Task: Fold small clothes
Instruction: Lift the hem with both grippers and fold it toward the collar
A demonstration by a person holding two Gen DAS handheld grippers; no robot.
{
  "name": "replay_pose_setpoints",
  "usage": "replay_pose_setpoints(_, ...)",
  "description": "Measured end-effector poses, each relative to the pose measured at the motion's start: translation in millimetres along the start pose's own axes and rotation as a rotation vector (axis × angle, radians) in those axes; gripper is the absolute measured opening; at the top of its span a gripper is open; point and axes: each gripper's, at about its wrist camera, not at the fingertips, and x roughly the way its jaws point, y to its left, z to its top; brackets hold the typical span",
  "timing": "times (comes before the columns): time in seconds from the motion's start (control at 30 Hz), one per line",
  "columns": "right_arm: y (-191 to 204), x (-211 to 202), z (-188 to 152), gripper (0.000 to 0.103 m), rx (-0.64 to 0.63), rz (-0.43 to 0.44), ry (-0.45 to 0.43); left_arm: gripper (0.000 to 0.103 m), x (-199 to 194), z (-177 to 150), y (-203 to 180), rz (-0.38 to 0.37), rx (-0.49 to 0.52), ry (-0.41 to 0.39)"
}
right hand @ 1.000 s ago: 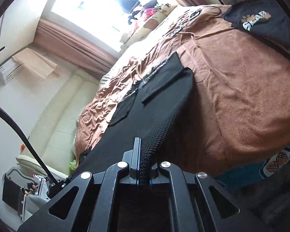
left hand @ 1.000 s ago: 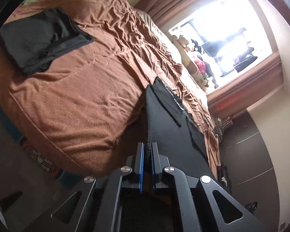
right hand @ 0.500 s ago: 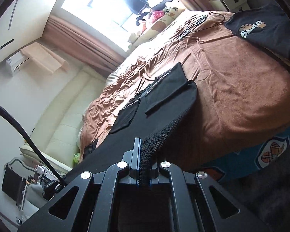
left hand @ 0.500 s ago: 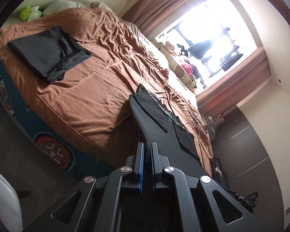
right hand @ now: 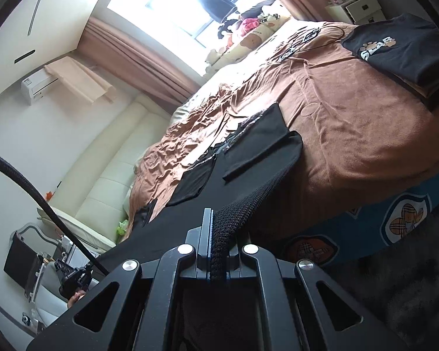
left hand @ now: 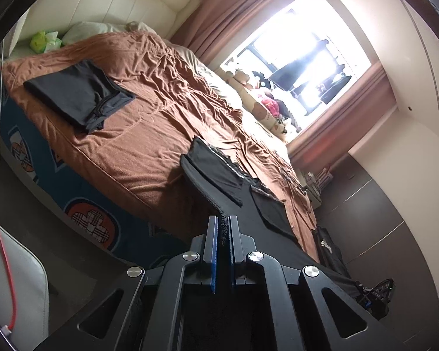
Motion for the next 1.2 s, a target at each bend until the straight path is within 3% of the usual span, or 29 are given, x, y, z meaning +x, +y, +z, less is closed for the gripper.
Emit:
replay_pose_setpoints(0.2,1,-11,-1,0.002,0.006,0.009,-0.014,0.006,-8,4,-12,-0.013,0.026,-0.007)
replay_pose_setpoints(0.47,2,11,33,0.002,-0.004,0.001,-0.008,0.006,21,40,-33,-0.004,0.052,-0.017)
replay_pose_setpoints(0.93,-1,112,127,0.003,-0.004,-0.038,0.031,0.006,135,133,-51,0.11,0.091,0.06)
replay_pose_setpoints(1.2,-9,162,163,0.003,0.019,-0.098,0.069,0.006,206,165,-55,0.168,0.112,0.111)
